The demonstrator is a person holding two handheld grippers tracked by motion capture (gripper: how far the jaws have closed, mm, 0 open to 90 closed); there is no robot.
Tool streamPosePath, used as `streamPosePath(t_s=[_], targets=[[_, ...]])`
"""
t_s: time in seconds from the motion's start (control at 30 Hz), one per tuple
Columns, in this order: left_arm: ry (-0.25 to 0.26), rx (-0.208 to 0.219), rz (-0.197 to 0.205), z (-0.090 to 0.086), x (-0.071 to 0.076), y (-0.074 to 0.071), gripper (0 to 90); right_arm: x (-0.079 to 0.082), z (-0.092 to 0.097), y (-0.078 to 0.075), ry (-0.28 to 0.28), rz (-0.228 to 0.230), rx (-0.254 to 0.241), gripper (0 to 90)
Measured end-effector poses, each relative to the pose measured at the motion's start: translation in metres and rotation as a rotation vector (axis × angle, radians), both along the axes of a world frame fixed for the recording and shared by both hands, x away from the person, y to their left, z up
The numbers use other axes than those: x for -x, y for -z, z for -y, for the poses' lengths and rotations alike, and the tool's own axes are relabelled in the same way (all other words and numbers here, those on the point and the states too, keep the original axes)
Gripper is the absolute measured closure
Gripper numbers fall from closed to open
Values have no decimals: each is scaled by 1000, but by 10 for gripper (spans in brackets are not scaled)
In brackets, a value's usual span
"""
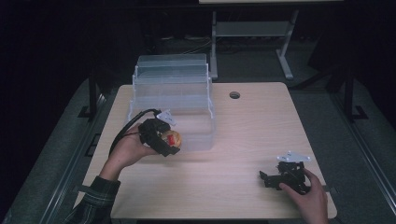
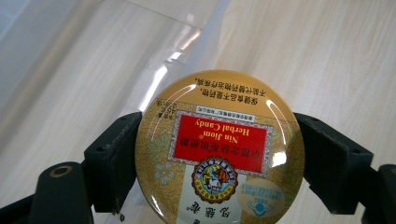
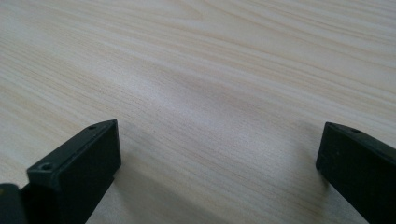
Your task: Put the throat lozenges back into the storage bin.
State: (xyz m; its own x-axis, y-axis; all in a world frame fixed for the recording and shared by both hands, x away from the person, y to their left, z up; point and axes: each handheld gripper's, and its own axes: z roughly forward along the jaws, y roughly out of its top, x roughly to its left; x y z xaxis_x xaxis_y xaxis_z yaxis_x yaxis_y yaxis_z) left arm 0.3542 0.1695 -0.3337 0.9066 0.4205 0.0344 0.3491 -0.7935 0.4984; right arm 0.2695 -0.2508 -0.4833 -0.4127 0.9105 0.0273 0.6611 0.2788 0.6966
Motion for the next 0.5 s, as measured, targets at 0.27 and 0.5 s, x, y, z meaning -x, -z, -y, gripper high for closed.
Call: streamPosePath(t_s=[0.27,0.5], targets=[[-38,-2,14,-10,-8,-5,196,0,0,0,1,0,-1,0],[-68,-9,22,-17,-14,-8,196,0,0,0,1,0,-1,0]])
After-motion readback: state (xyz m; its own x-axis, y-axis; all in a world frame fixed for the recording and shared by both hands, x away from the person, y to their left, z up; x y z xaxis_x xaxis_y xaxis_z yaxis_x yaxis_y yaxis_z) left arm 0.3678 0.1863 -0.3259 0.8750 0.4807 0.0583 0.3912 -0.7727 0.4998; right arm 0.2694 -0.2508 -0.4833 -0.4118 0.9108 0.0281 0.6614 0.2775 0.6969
